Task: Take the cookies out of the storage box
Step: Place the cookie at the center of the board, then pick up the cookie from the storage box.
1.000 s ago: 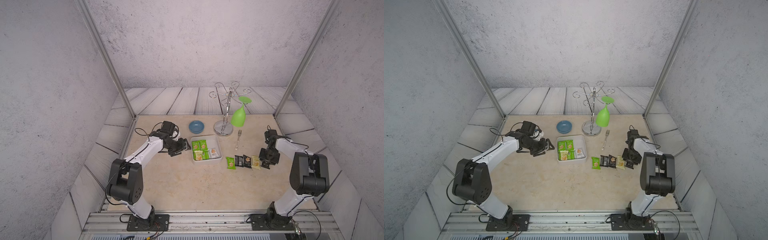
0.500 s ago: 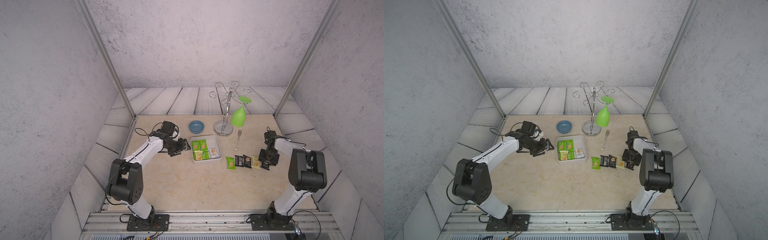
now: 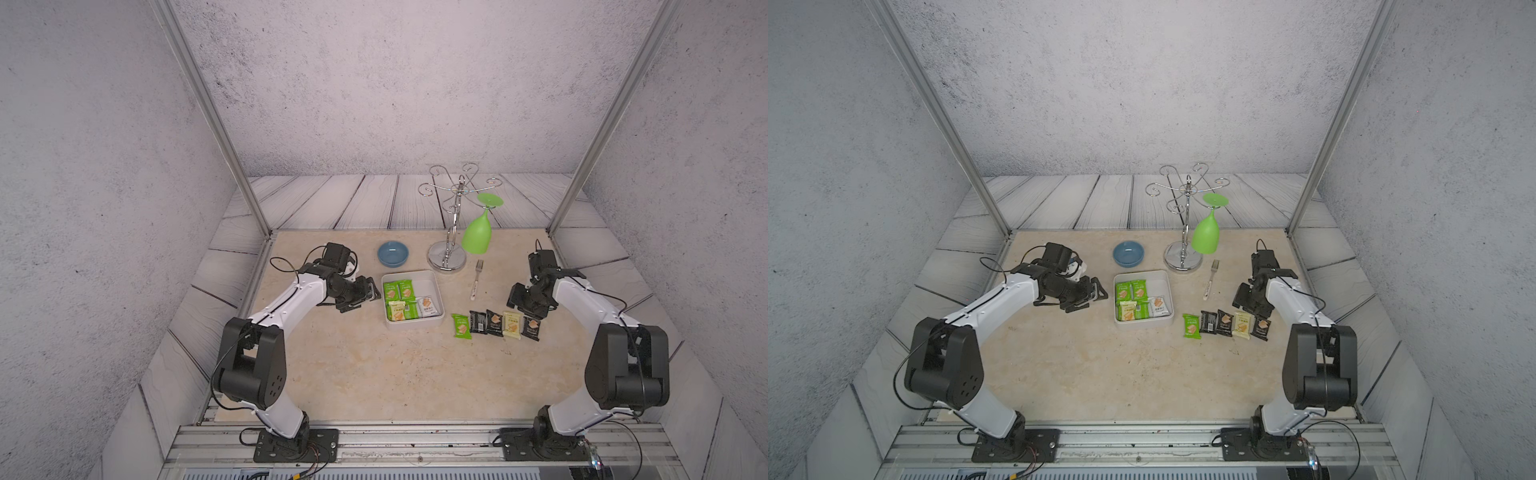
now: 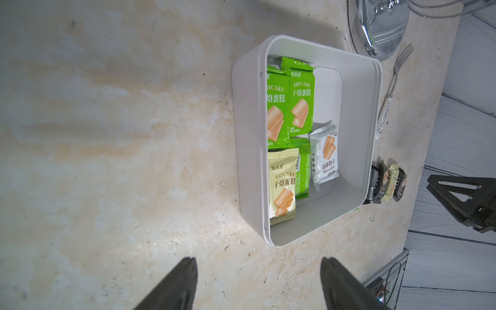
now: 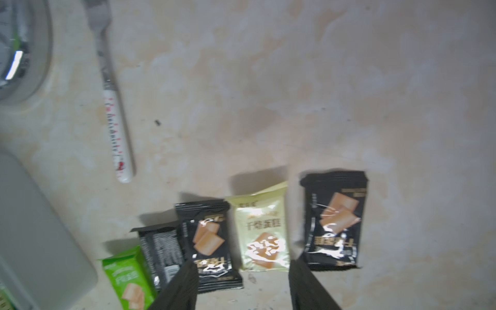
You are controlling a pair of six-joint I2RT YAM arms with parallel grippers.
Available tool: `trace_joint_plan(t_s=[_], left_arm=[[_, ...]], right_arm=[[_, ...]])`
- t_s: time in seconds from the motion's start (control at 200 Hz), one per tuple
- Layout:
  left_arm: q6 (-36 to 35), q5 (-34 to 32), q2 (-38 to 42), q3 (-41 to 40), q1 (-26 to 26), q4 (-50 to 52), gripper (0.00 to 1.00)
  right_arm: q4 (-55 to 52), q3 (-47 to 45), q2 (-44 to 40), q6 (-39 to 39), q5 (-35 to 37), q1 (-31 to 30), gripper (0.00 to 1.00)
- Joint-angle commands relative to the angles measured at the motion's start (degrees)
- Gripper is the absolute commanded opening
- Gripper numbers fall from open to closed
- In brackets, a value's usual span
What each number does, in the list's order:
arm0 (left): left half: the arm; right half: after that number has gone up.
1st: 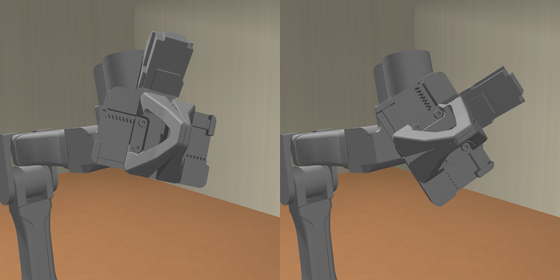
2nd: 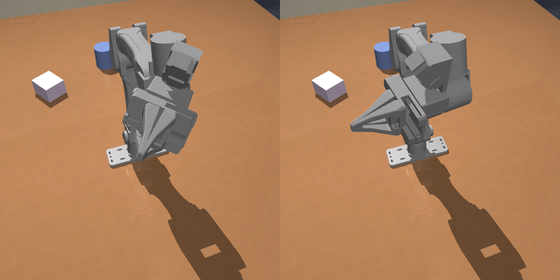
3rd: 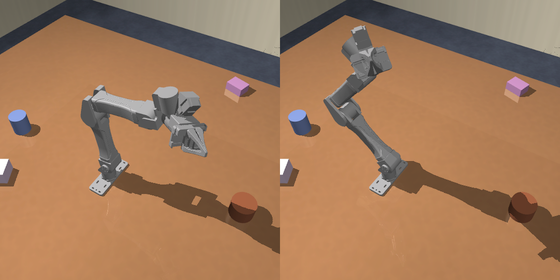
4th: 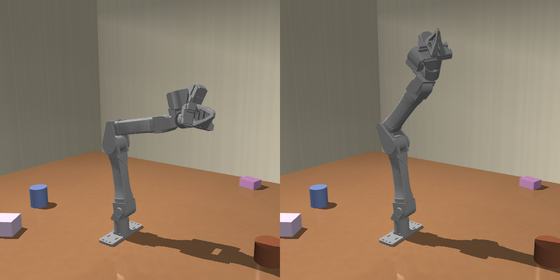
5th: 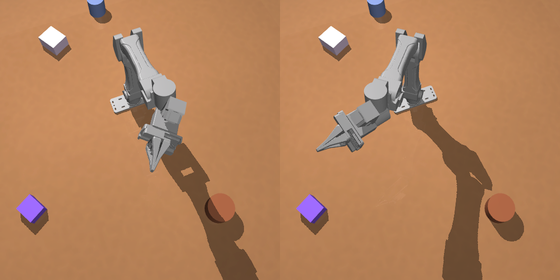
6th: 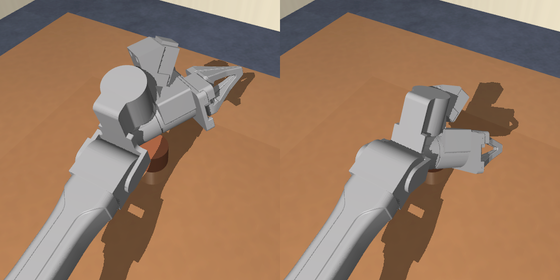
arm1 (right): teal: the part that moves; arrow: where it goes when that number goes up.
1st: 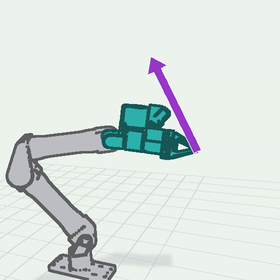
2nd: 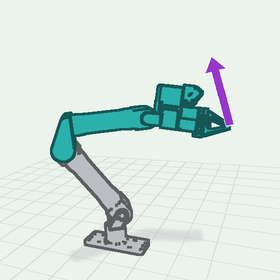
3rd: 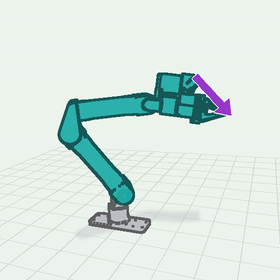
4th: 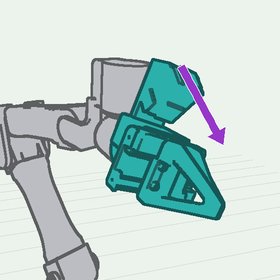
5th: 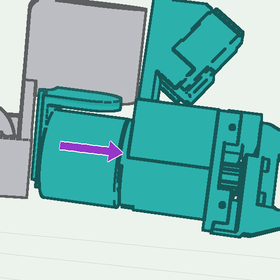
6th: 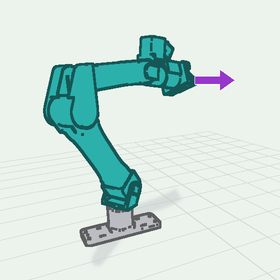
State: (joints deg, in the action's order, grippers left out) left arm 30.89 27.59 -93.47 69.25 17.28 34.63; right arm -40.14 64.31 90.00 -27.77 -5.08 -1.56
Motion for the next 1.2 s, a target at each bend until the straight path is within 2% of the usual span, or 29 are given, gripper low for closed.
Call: trace_joint_plan(t_s=[0.0,0.255,0.475,0.605,0.816,1.006,1.191], left_arm=[[-0.2,-0.4,0.5,-0.9,0.2,-0.4,0.78],[0.1,0.3,0.9,-2.8,-1.0,-1.8,0.78],[0.7,1.7,2.8,-6.6,-4.2,-3.5,0.78],[1.4,2.2,4.0,-9.0,-6.8,-4.2,0.78],[2.9,2.9,6.2,-13.4,-11.5,-5.7,0.78],[3.0,2.5,7.5,-15.4,-13.2,-5.4,0.78],[2.7,2.6,7.7,-15.3,-13.7,-5.0,0.78]], right_arm=[[3.0,0.5,-1.3,-4.8,-4.2,-5.0,0.59],[3.6,10.0,5.5,-8.1,-3.7,-18.5,0.59],[2.3,18.5,13.4,-6.5,-4.5,-25.3,0.58],[-0.2,23.6,18.1,-4.5,-4.5,-28.2,0.58],[-3.7,31.1,24.8,-2.0,-0.3,-31.4,0.58],[-10.4,39.7,31.8,0.4,4.9,-32.7,0.58],[-14.3,44.6,36.1,2.3,6.7,-33.0,0.59]])
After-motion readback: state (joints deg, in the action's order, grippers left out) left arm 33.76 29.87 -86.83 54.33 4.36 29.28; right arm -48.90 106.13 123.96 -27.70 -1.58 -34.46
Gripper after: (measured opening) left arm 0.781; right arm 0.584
